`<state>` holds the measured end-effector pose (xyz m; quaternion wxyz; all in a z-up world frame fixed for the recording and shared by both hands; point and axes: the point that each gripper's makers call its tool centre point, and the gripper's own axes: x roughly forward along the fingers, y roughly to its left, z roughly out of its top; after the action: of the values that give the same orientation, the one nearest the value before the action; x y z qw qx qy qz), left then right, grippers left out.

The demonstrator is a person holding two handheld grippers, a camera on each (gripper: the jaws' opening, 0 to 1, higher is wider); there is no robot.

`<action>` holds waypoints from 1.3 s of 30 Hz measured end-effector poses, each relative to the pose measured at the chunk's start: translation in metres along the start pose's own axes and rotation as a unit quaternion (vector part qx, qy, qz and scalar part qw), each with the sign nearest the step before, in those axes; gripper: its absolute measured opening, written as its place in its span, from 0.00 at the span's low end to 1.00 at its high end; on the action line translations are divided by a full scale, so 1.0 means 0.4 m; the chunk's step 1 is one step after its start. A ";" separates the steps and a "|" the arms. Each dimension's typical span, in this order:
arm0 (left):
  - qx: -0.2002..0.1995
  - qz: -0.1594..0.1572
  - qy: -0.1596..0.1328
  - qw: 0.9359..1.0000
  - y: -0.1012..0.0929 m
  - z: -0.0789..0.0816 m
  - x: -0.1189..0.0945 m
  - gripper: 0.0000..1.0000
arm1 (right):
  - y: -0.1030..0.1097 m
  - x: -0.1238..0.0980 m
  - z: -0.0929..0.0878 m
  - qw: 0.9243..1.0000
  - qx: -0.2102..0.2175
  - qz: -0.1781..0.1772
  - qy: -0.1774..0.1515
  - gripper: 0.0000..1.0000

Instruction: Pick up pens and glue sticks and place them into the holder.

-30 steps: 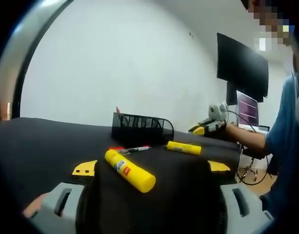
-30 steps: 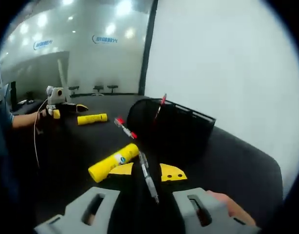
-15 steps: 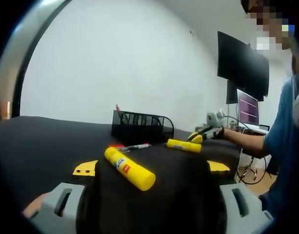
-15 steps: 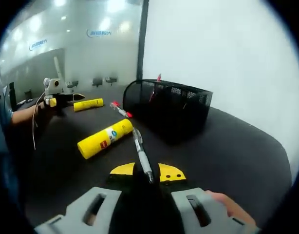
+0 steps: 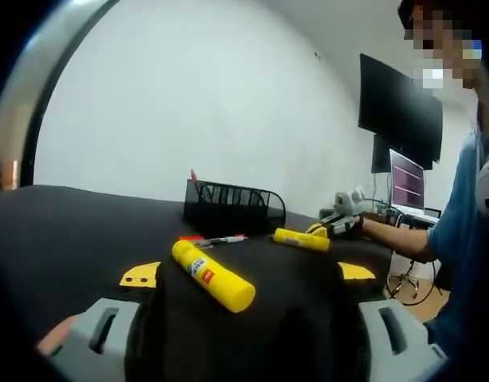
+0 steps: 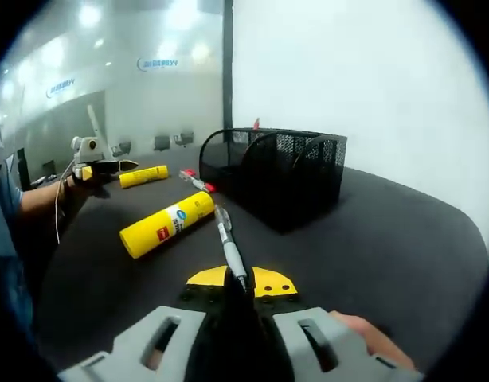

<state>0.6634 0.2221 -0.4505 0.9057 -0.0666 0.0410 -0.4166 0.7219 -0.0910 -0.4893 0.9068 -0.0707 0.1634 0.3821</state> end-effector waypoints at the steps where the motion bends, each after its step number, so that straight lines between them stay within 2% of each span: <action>1: -0.001 -0.002 -0.002 1.000 -0.001 0.002 -0.001 0.83 | 0.002 -0.001 0.001 1.000 -0.002 0.000 0.000 0.06; 8: -0.017 0.005 -0.006 1.000 0.011 0.009 -0.001 0.82 | 0.005 -0.021 0.031 1.000 -0.003 -0.007 -0.021 0.05; 14: -0.016 0.008 0.011 1.000 0.014 -0.005 0.006 0.82 | 0.003 -0.050 0.090 0.998 0.002 -0.021 -0.065 0.05; 21: -0.017 0.011 0.023 1.000 0.021 -0.015 0.010 0.82 | -0.005 -0.082 0.159 0.992 0.029 -0.031 -0.120 0.05; 28: -0.017 0.010 0.019 1.000 0.026 -0.011 0.008 0.81 | -0.005 -0.113 0.236 0.985 0.047 -0.027 -0.166 0.05; 39: -0.014 0.008 0.019 1.000 0.029 -0.010 0.006 0.81 | -0.005 -0.133 0.325 0.977 0.051 -0.030 -0.206 0.05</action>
<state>0.6728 0.2274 -0.4563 0.9069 -0.0706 0.0649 -0.4103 0.7200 -0.0953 -0.3486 0.9343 0.0514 -0.0096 0.3526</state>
